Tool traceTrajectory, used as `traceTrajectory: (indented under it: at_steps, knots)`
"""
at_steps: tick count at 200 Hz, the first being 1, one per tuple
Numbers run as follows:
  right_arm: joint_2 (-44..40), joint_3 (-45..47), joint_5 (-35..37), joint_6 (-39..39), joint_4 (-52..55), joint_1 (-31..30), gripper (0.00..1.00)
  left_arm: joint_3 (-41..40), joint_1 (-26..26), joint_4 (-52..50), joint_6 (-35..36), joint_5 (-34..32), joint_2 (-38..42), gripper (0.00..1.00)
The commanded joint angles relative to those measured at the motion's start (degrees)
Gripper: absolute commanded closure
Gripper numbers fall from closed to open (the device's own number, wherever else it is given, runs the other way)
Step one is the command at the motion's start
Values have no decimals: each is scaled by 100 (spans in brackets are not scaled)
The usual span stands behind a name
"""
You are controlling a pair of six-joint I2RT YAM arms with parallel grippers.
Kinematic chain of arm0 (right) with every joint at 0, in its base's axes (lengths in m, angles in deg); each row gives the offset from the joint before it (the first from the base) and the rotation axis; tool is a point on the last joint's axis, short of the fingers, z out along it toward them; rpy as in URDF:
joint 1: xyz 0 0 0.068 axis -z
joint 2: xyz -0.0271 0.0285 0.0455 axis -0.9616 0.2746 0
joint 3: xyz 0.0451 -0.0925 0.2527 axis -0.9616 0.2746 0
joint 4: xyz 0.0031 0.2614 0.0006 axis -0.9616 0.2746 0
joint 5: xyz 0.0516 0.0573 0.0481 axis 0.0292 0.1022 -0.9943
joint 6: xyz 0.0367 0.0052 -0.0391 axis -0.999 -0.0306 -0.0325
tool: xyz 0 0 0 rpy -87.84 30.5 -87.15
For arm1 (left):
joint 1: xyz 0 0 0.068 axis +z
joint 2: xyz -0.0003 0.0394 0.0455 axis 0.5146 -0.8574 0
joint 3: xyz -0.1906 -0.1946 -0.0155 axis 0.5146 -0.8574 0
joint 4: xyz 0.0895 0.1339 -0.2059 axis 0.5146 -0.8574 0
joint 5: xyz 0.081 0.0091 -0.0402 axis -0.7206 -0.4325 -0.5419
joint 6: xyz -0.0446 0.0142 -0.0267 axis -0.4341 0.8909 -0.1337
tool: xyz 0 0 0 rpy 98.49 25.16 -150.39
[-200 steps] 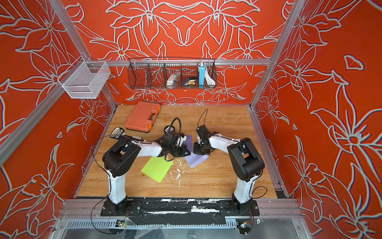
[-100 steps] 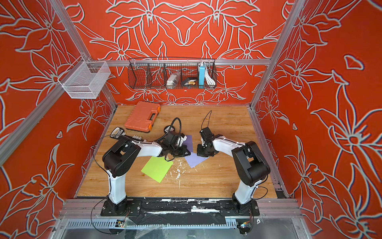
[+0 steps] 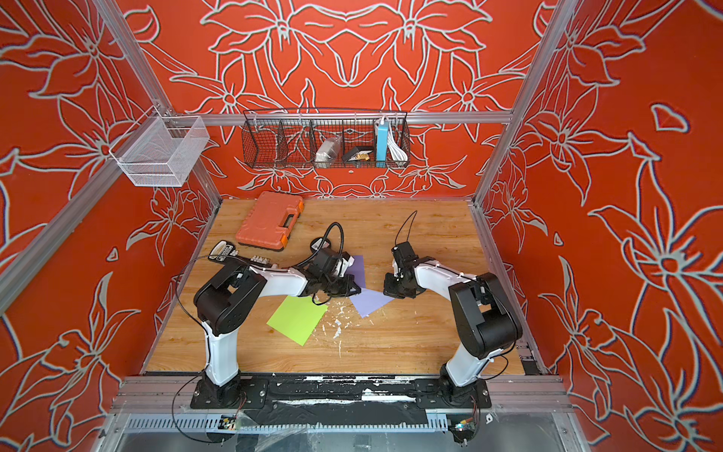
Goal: Fold the square paper diagonally
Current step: Fold the paper at the center of the board.
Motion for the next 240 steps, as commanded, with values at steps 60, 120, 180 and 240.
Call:
traceTrajectory:
  at_steps: [60,120,180,240]
  knots:
    - [77,378,760,11,698,198,100,-18,-3,-538,127,-314,47,100]
    - [44,455,753,-117,619,254,100,-48,15,-566,157,-389,121,100]
    - [52,510,706,-126,557,278,100,-205,307,-581,159,-515,322,100]
    - [3,559,672,-144,497,303,100,-230,433,-637,177,-580,335,100]
